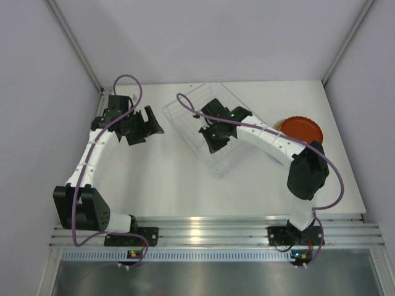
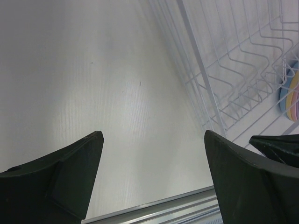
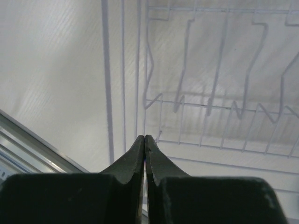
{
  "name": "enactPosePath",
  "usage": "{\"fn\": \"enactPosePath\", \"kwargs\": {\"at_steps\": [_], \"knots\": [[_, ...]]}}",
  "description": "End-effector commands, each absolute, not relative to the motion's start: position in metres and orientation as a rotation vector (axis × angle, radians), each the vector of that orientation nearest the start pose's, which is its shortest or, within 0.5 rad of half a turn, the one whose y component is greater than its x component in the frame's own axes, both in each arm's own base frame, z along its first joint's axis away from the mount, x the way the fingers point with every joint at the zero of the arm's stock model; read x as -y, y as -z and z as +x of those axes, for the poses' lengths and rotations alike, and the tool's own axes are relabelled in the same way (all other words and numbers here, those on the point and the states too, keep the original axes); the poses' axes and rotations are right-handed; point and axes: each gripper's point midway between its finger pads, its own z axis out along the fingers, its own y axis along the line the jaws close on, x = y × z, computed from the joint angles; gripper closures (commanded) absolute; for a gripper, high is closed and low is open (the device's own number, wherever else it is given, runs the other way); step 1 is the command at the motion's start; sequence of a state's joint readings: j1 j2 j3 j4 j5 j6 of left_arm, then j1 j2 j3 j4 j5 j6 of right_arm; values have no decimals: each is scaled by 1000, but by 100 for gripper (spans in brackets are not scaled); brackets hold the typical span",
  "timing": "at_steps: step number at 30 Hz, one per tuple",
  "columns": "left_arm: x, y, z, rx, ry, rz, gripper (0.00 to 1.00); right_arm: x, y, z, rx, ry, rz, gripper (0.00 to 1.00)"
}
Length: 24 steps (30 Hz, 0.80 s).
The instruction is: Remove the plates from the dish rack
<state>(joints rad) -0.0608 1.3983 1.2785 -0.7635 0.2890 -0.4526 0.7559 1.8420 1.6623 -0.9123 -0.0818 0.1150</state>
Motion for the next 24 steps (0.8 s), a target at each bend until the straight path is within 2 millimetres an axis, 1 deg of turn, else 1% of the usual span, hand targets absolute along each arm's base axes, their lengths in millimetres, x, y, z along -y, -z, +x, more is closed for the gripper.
{"fn": "enactPosePath", "kwargs": {"at_steps": [1, 3, 6, 7, 9, 10, 11, 14, 16, 19, 20, 21, 23, 24], "knots": [[83, -207, 343, -2405, 540, -349, 6, -328, -142, 277, -2523, -400, -949, 100], [83, -204, 342, -2408, 540, -357, 6, -341, -136, 264, -2527, -390, -984, 100], [83, -195, 340, -2418, 540, -368, 6, -353, -127, 254, -2538, -365, -1002, 100], [83, -188, 338, -2432, 538, -375, 6, -357, -126, 252, -2546, -377, -993, 100], [83, -185, 337, -2433, 539, -384, 6, -367, -123, 245, -2539, -390, -1009, 100], [82, -181, 335, -2445, 536, -391, 6, -370, -126, 245, -2531, -394, -1004, 100], [83, -181, 335, -2445, 539, -389, 6, -372, -127, 245, -2528, -395, -999, 100], [83, -182, 333, -2452, 538, -383, 6, -377, -139, 248, -2494, -420, -958, 100], [83, -182, 334, -2453, 538, -384, 6, -375, -151, 257, -2450, -411, -927, 100], [84, -184, 335, -2448, 544, -379, 6, -368, -158, 265, -2438, -364, -894, 100], [83, -183, 335, -2452, 543, -383, 6, -362, -156, 268, -2446, -329, -879, 100], [84, -184, 334, -2451, 544, -382, 6, -352, -157, 278, -2444, -264, -830, 100], [84, -185, 333, -2446, 544, -379, 6, -337, -151, 284, -2470, -209, -757, 100], [83, -186, 333, -2444, 540, -380, 6, -327, -158, 293, -2455, -195, -695, 100]]}}
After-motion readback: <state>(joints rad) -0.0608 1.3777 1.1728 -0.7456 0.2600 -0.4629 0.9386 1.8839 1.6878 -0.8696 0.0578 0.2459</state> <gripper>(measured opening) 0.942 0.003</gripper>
